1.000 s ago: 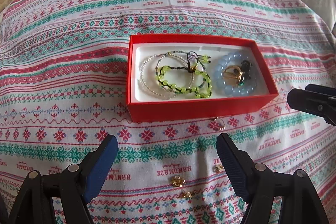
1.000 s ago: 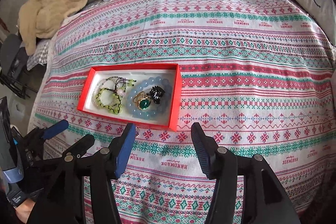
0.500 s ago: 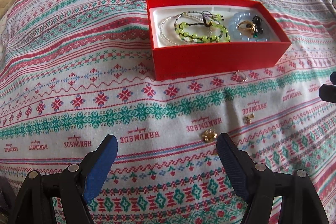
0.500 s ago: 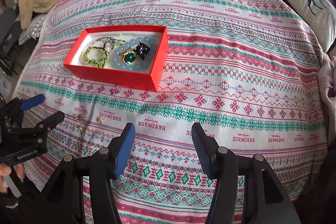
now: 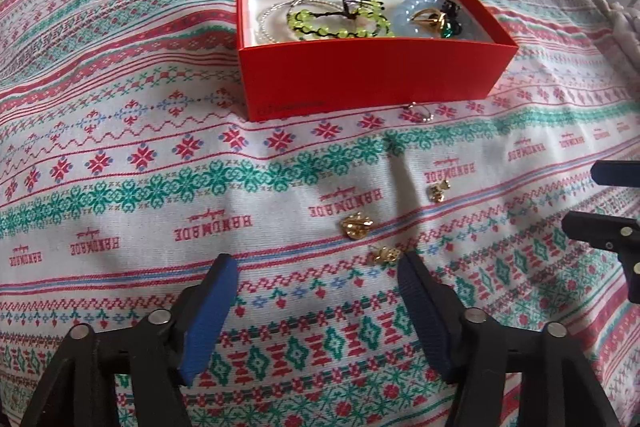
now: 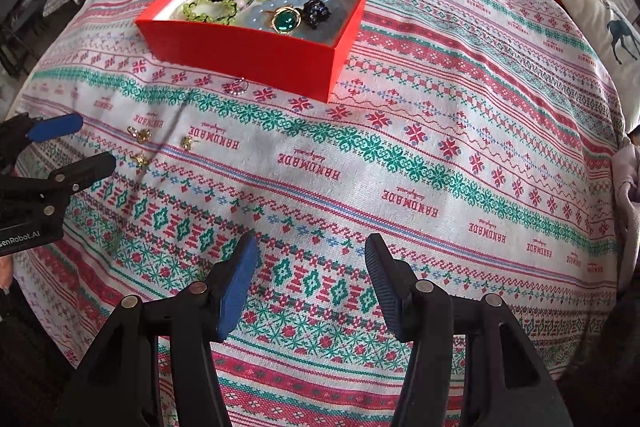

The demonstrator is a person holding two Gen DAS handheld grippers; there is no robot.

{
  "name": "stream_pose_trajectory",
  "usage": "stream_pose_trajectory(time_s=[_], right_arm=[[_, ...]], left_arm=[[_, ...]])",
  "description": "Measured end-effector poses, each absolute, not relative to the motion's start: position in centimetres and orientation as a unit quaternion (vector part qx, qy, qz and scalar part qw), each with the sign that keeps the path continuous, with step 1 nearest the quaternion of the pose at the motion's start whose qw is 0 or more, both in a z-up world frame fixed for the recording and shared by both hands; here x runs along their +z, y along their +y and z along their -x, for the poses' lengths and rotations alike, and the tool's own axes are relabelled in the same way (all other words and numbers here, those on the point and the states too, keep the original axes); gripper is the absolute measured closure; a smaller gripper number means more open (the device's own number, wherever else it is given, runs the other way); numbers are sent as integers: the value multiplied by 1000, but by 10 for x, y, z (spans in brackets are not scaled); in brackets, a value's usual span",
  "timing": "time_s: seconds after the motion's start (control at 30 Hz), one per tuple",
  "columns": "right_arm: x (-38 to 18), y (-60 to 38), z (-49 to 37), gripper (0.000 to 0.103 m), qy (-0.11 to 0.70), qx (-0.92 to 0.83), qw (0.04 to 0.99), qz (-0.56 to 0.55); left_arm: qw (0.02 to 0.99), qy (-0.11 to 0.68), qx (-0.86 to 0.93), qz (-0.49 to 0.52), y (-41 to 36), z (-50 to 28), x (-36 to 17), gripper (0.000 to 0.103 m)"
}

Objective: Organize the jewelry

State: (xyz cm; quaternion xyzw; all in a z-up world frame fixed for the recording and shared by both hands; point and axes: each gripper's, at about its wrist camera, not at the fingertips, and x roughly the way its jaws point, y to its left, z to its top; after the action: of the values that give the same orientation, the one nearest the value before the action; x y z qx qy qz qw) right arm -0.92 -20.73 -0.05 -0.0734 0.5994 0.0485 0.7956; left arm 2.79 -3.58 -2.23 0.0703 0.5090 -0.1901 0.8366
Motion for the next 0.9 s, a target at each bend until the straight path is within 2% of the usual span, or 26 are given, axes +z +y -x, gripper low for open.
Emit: stream_pose_trajectory(time_s=[0.1, 0.2, 0.43, 0.53, 0.6, 0.9], right_arm=[[-1, -203, 10, 44, 598, 51, 796, 80], [-2, -203, 10, 44, 598, 50, 796, 79], [-5, -206, 2, 44, 601, 45, 794, 76], [-7, -207, -1, 44, 603, 44, 794, 72], [-8, -209, -3, 44, 602, 43, 794, 69], [-9, -207, -19, 44, 589, 35, 806, 39]], left_arm=[[834, 509, -203, -61, -42, -29, -26, 56], [834, 508, -205, -72, -49, -30, -32, 65], [838, 499, -205, -82, -60, -36, -37, 74], [838, 497, -208, -88, -67, -38, -38, 80], [838, 496, -209, -91, -71, -39, -38, 90], [842, 492, -197, -102, -67, -38, -31, 90]])
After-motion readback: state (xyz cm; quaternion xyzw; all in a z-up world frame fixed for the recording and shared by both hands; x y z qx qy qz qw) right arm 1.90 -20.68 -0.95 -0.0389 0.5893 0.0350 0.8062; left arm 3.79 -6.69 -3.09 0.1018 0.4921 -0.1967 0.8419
